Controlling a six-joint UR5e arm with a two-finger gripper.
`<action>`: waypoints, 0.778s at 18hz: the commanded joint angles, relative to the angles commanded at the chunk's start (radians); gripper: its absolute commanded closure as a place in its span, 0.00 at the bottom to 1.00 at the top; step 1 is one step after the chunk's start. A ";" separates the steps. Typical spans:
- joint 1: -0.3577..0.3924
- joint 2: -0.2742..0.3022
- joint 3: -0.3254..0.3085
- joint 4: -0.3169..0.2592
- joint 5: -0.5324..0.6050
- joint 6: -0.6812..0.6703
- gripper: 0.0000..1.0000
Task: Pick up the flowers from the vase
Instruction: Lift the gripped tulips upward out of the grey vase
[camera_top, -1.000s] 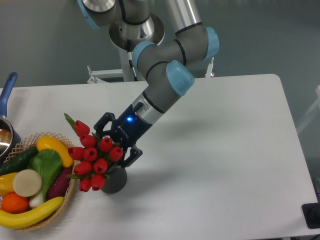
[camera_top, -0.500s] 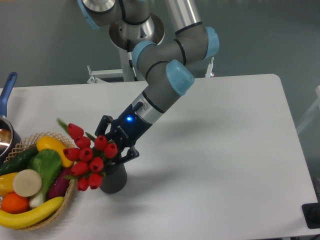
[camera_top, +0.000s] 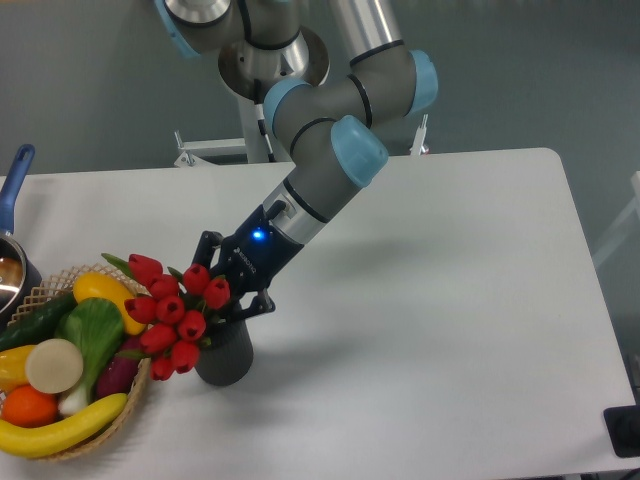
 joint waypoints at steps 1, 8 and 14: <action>0.002 0.003 0.000 0.000 -0.003 -0.006 0.63; 0.008 0.043 0.006 0.000 -0.026 -0.089 0.63; 0.012 0.066 0.026 0.000 -0.083 -0.146 0.63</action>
